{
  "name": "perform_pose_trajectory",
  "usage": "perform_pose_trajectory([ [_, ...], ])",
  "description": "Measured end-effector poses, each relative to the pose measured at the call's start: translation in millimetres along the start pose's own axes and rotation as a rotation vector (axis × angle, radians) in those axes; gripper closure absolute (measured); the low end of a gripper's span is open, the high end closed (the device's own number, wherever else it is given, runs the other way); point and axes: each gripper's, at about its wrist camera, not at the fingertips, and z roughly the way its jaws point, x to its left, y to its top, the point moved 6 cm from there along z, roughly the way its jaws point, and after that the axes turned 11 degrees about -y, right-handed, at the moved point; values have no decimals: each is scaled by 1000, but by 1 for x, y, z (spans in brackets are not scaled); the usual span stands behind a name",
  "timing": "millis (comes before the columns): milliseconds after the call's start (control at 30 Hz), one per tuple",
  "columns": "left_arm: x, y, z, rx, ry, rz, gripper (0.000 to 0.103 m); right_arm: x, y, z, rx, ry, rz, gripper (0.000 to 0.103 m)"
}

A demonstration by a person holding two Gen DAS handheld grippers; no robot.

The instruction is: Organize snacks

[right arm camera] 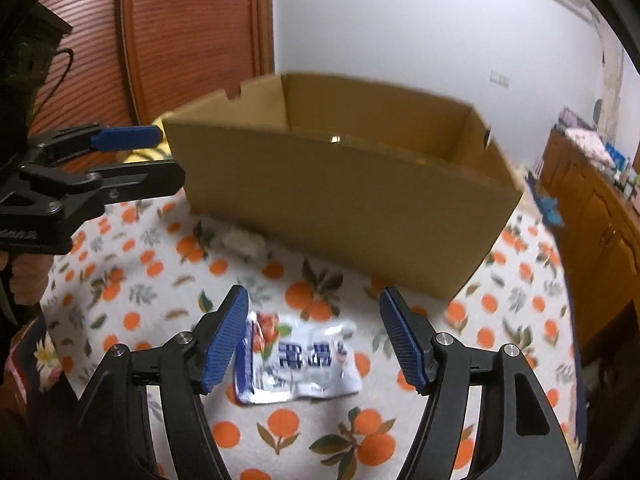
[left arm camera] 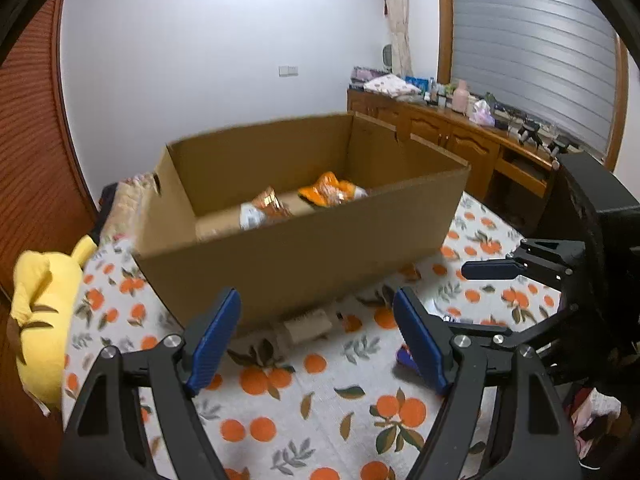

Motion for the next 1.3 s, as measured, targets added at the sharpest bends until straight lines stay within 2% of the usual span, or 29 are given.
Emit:
perform_pose_trajectory([
  [200, 3, -21, 19, 49, -6, -29, 24, 4, -19, 22, 76, 36, 8, 33],
  [567, 16, -34, 41, 89, -1, -79, 24, 9, -36, 41, 144, 46, 0, 30],
  [667, 17, -34, 47, 94, -3, -86, 24, 12, -37, 39, 128, 34, -31, 30],
  [800, 19, -33, 54, 97, 2, -106, 24, 17, -37, 37, 114, 30, -37, 39],
  [900, 21, -34, 60, 108, 5, -126, 24, 20, -43, 35, 111, 41, -18, 41],
  [1300, 24, -34, 77, 135, 28, -161, 24, 0, -63, 14, 116, 13, 33, 40],
])
